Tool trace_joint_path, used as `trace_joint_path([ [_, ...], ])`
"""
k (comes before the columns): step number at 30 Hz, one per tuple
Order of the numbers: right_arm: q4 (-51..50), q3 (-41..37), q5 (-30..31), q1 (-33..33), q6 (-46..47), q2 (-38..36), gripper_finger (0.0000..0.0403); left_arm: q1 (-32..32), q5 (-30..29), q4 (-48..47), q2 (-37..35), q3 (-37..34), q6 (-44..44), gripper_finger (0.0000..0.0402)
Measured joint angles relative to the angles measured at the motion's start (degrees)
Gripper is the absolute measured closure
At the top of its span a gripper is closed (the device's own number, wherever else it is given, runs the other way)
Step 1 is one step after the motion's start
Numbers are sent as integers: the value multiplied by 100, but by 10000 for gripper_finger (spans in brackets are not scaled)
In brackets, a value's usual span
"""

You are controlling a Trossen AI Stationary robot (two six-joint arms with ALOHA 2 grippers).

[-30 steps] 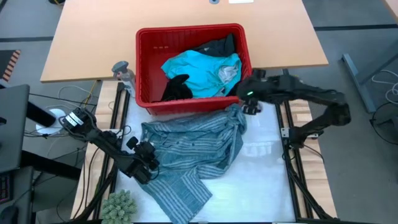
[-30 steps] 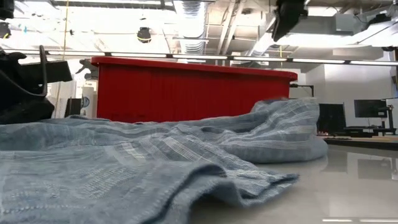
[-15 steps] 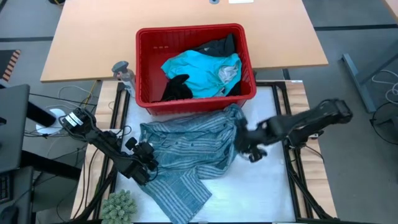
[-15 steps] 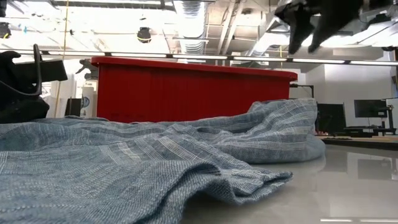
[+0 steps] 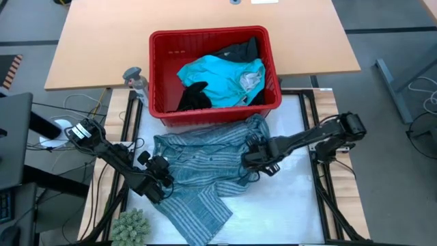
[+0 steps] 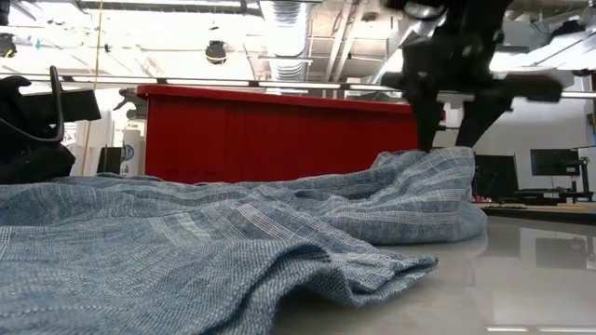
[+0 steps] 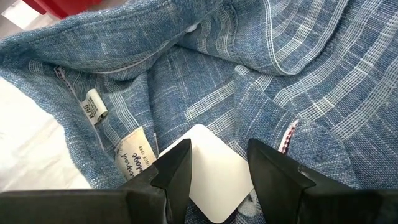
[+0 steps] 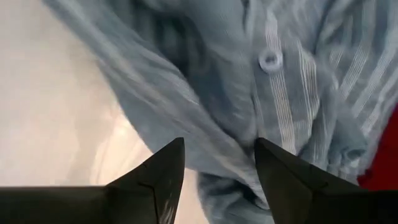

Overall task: Fold Laundry from Bin
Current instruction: Fold the patterned blue shirt

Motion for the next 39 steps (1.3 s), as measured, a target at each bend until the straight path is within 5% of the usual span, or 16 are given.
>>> trace_joint_path([
  [6, -64, 0, 81, -327, -22, 130, 204, 0, -8, 2, 0, -1, -11, 255],
  [12, -394, 0, 89, -314, 449, -101, 358, 0, -69, 2, 2, -1, -5, 255],
  [14, -565, 0, 95, -251, 673, -201, 382, 0, -102, 3, 2, -1, -5, 255],
  [24, -1929, 1033, -68, 724, 2687, -609, 382, 0, 61, -3, 2, -1, 39, 255],
  [35, -1166, 1526, -1665, 2358, 5982, -294, 382, -545, 761, -30, -186, 132, 11, 255],
  [39, -906, 1521, -1835, 2843, 6425, 246, 382, -666, 879, -14, -347, 139, 10, 255],
])
